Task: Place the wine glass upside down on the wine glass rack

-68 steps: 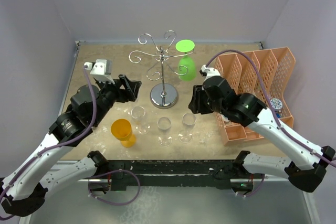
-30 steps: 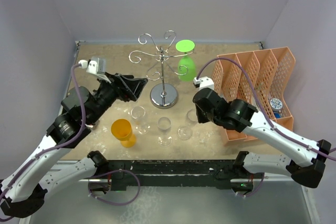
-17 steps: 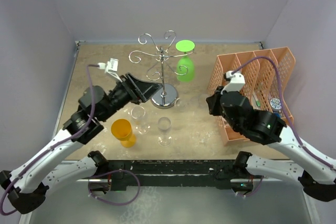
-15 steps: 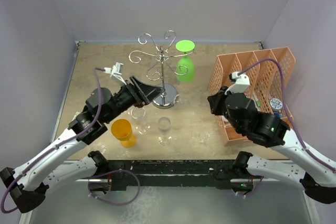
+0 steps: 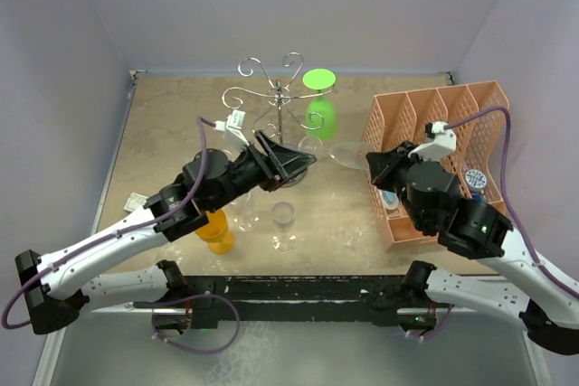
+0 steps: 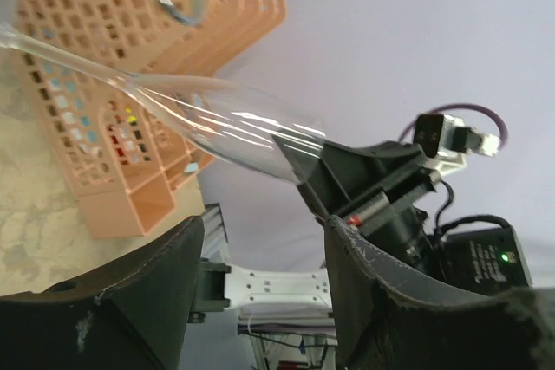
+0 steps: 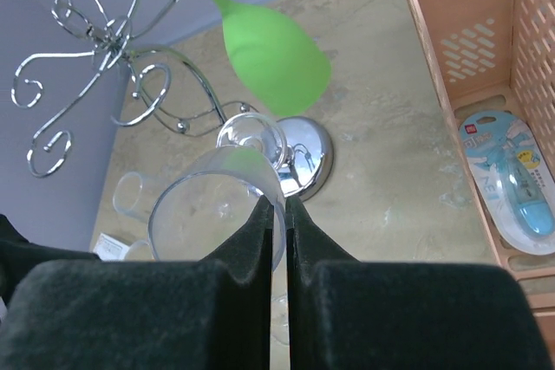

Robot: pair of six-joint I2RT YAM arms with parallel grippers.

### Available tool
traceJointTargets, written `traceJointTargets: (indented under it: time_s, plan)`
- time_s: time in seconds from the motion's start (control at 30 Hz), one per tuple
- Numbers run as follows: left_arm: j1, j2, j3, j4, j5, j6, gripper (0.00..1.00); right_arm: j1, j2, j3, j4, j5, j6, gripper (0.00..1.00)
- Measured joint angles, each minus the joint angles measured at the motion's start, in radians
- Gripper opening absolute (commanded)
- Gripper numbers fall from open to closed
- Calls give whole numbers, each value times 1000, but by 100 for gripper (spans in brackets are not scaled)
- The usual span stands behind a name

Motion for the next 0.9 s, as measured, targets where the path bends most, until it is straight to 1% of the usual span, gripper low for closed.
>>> traceJointTargets:
  time_s: [0.13,0.27,0.4,0.7,0.8,0.9]
  plan:
    - [-92,81,147,-20,-27,11,55,0,-11,35,-23,11,20,0]
    - [-124,122,240,-11,-34,33,55,0,-45,70,-83,35,29,0]
    - [-124,133,248,1,-64,35,55,0,-81,119,-145,66,28,0]
    - [-127,211,243,89,-152,-43,55,0,-152,187,-208,111,28,0]
    - [-137,253,252,107,-180,-61,55,0,-160,215,-207,116,24,0]
    - [-146,297,277,126,-196,-77,54,0,-174,235,-167,115,6,0]
